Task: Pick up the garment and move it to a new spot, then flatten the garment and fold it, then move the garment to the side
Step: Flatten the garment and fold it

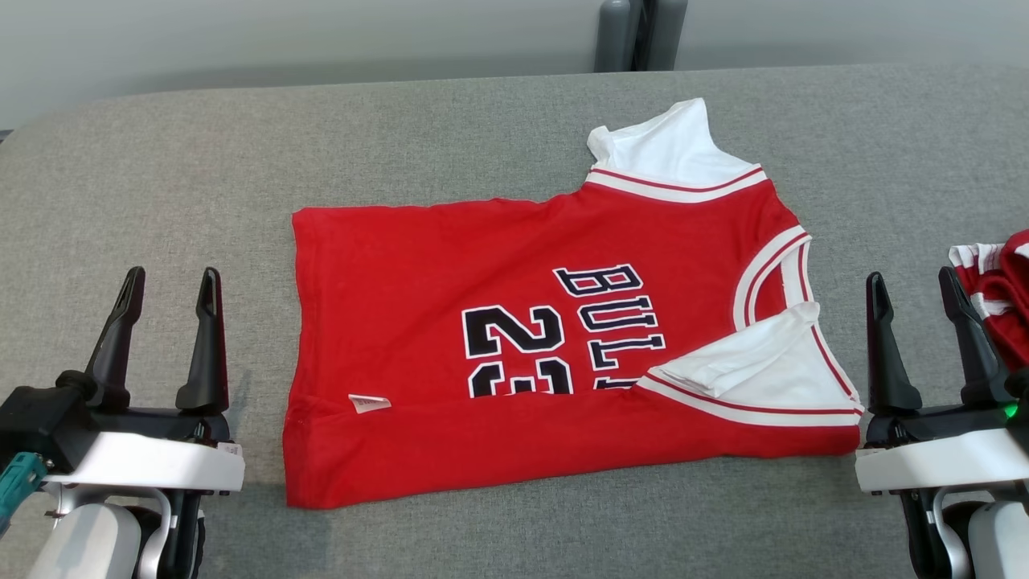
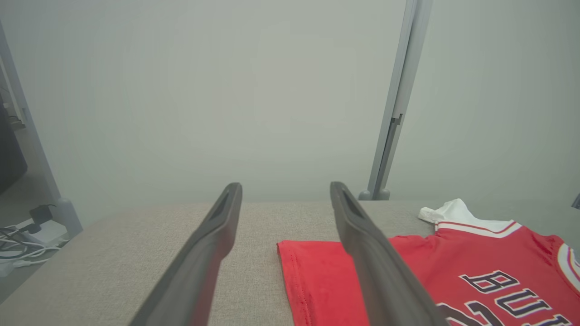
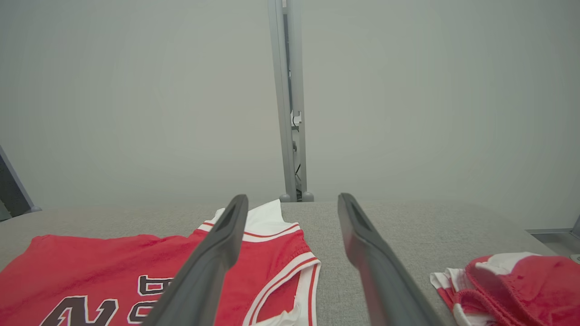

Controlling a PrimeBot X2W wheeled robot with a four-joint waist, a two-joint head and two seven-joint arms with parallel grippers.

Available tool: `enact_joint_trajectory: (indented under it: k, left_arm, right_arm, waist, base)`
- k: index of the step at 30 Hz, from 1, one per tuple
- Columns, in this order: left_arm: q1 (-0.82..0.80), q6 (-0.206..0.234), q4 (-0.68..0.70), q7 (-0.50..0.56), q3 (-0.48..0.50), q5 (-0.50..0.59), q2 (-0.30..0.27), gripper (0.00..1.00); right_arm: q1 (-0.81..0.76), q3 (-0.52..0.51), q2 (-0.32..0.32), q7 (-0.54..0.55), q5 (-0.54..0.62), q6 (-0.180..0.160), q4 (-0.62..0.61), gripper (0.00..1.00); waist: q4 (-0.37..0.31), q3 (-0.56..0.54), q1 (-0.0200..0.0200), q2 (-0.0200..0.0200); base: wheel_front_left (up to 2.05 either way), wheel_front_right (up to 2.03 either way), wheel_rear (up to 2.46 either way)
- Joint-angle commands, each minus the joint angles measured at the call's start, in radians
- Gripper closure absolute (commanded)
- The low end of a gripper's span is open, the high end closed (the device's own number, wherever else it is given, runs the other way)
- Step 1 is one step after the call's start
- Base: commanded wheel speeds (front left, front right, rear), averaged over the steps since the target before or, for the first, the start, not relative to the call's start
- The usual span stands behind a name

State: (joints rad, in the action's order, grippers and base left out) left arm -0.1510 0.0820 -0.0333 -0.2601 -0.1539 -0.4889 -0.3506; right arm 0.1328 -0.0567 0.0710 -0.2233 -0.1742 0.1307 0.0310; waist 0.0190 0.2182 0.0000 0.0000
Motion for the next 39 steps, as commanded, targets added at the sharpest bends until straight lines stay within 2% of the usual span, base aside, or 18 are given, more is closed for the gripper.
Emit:
enact_joint_trajectory:
  k: [1,13,26,31,36,37,38,39]
  left_arm:
    - [0.002,-0.015,-0.012,-0.005,0.012,0.016,0.005,0.00]
    - [0.023,-0.077,-0.085,-0.005,0.011,0.043,0.051,0.00]
    - [0.156,-0.094,-0.197,0.035,-0.048,-0.017,0.114,0.00]
    - [0.164,-0.117,-0.261,0.087,-0.069,-0.050,0.126,0.00]
    - [0.151,-0.143,-0.303,0.184,-0.091,-0.100,0.136,0.00]
    - [0.148,-0.150,-0.307,0.203,-0.096,-0.110,0.137,0.00]
    - [0.146,-0.155,-0.311,0.228,-0.102,-0.119,0.134,0.53]
    - [0.144,-0.163,-0.306,0.241,-0.105,-0.130,0.134,1.00]
  right_arm:
    - [-0.003,-0.004,-0.001,-0.004,0.005,0.000,0.005,0.00]
    - [0.006,0.002,-0.006,0.025,-0.003,0.000,0.052,0.00]
    - [-0.075,-0.010,-0.016,0.037,-0.043,0.000,0.212,0.00]
    - [-0.048,0.006,-0.017,0.049,-0.064,0.000,0.289,0.00]
    - [-0.023,0.034,-0.020,0.089,-0.088,0.000,0.364,0.00]
    - [-0.019,0.042,-0.020,0.099,-0.095,0.000,0.376,0.18]
    - [-0.017,0.049,-0.023,0.105,-0.099,0.000,0.384,0.53]
    - [-0.017,0.054,-0.023,0.110,-0.110,0.000,0.388,1.00]
  waist:
    - [0.000,-0.001,0.0000,0.0000]
    - [0.005,0.017,0.0000,0.0000]
    - [0.007,0.056,0.0000,0.0000]
    - [0.007,0.072,0.0000,0.0000]
    - [0.009,0.084,0.0000,0.0000]
    - [0.009,0.085,0.0000,0.0000]
    - [0.008,0.087,0.0000,0.0000]
    - [0.008,0.087,0.0000,0.0000]
  base:
    - [0.00,0.00,0.00]
    - [0.00,0.00,0.00]
    - [0.00,0.00,0.00]
    - [0.00,0.00,0.00]
    - [0.00,0.00,0.00]
    - [0.00,0.00,0.00]
    - [0.00,0.00,0.00]
    - [0.00,0.00,0.00]
